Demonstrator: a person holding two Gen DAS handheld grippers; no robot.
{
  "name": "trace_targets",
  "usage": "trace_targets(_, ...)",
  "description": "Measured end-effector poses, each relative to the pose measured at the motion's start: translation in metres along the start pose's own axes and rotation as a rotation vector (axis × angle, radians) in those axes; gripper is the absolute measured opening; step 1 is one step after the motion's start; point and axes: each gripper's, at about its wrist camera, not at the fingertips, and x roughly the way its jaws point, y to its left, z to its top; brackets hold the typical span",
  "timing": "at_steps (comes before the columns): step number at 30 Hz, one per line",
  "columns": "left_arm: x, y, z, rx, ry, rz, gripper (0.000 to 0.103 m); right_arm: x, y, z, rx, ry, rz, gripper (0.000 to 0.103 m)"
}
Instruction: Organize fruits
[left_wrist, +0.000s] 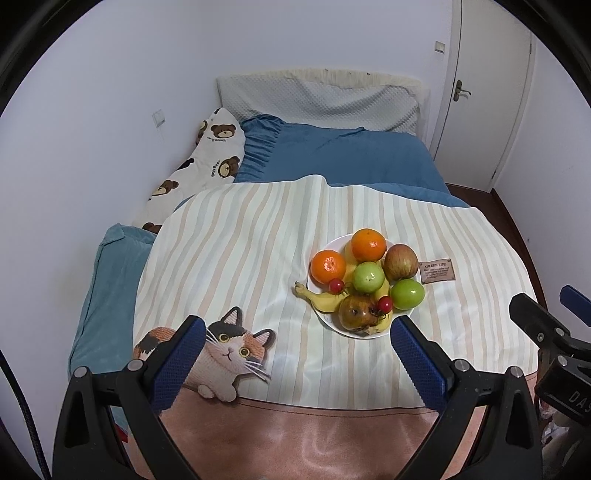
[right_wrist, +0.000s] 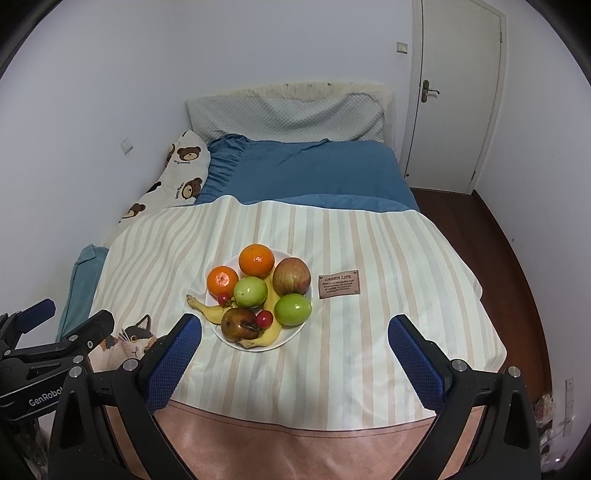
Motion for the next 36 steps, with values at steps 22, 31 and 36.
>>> trace_targets(22,0.0017,0.0032,-0.0035,-0.007,0.005,0.002,0.102,0.0032,0.0007,-0.0032,0.001,0.003,-0.004,0.103)
trace_targets(31,-0.0002,0.0043,-0.0054,-0.006,0.002,0.002,0.102,0.0025,0.0003,-0.004,0.002,0.003,-0.002,0.103)
trace_targets(36,-0.0039,0.0038,-0.0069,-0.008,0.0,0.005,0.102,-0.0006,0.0003,-0.0068,0.008,0.005,-0.007,0.103)
